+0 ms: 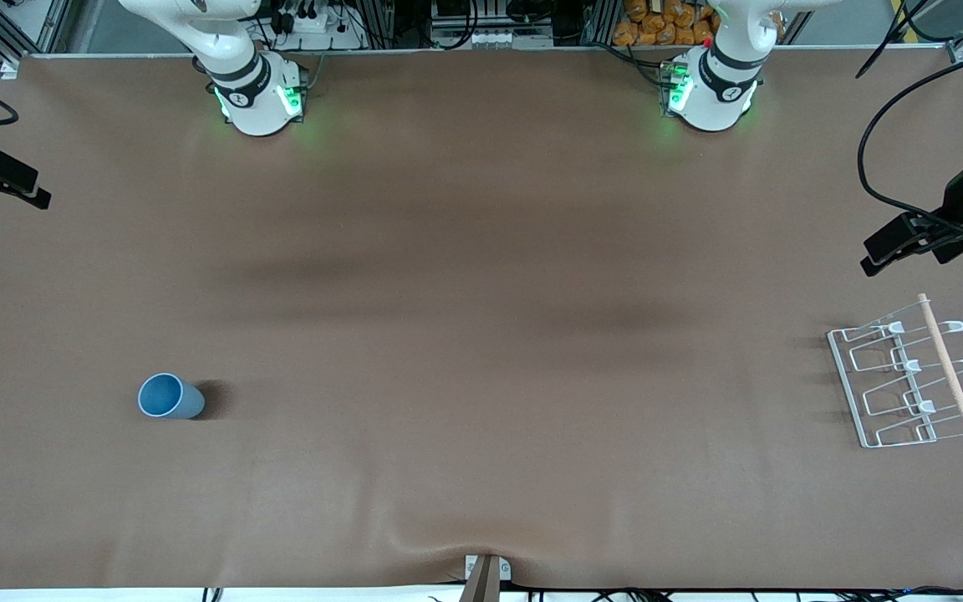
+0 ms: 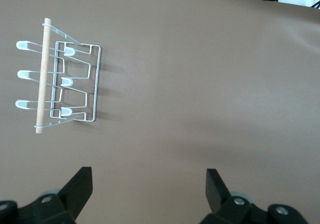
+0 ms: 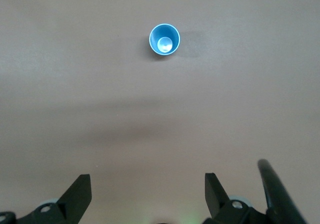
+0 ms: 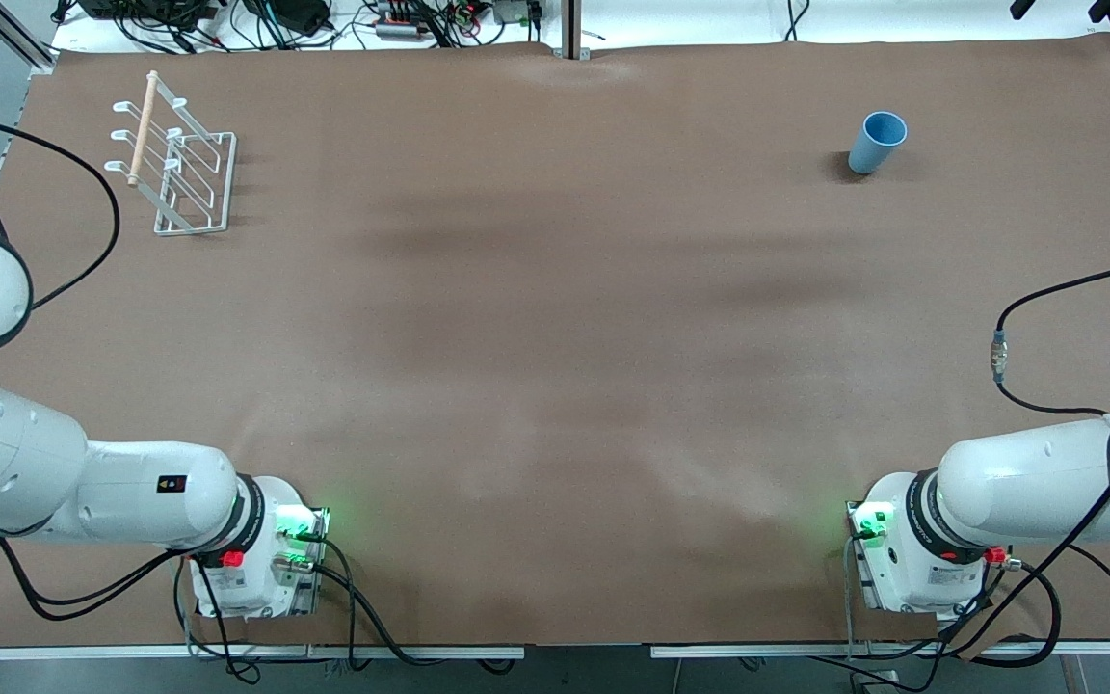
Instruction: Transfer cup to left arm and place on rack
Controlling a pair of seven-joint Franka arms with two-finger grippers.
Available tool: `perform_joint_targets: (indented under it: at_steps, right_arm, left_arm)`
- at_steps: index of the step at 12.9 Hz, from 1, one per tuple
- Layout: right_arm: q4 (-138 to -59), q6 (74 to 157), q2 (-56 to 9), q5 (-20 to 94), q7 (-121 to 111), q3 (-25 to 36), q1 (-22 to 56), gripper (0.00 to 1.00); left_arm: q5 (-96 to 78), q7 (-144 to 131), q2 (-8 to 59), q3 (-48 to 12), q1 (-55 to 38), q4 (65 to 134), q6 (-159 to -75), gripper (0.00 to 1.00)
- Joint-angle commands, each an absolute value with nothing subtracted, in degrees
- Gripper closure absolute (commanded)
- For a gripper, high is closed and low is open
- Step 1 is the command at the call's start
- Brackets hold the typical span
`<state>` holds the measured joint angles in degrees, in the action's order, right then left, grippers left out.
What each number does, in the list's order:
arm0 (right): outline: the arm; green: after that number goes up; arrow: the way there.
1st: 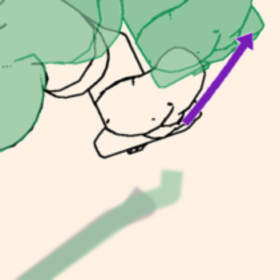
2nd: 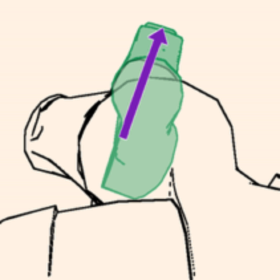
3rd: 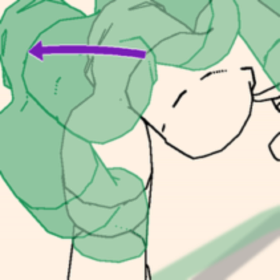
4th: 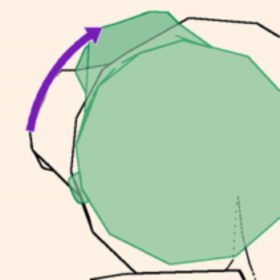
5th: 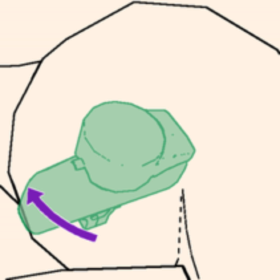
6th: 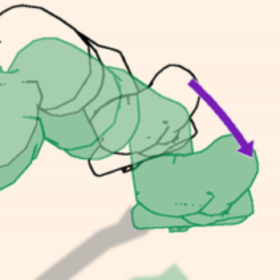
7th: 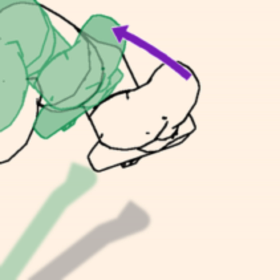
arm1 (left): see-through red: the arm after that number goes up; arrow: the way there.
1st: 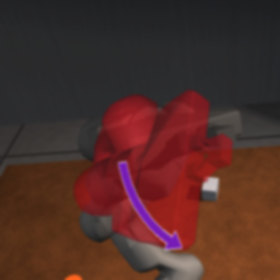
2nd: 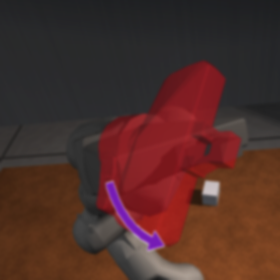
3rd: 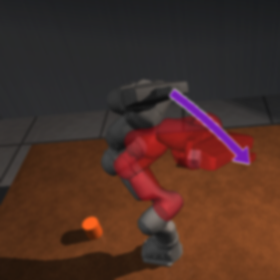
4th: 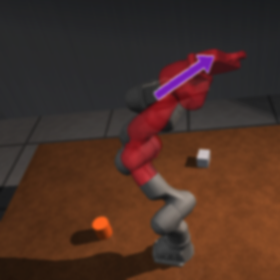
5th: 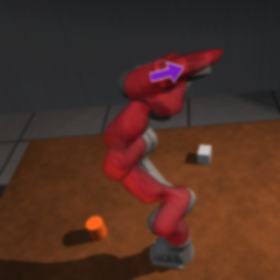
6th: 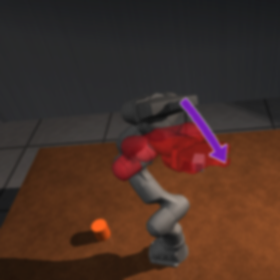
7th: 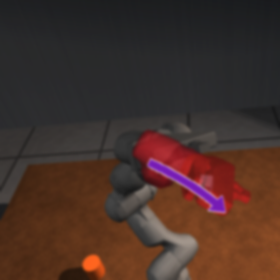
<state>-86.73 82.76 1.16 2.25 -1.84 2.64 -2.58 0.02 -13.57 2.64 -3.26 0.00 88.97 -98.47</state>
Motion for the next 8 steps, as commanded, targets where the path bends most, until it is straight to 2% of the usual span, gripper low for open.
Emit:
perform_joint_targets:
  at_steps: [1, 8]
  right_arm:
    - [-85.69, 82.0, 1.05, 1.32, -1.05, 2.37, -2.81, 0.0]
    - [-85.78, 82.09, 0.97, 1.32, -0.97, 2.46, -2.99, 0.0]
  left_arm:
    - [-0.88, -13.27, 2.99, -3.34, 0.61, 88.42, -98.35, 0.0]
    - [0.0, -13.09, 2.99, -3.51, -0.17, 88.33, -98.35, 0.0]
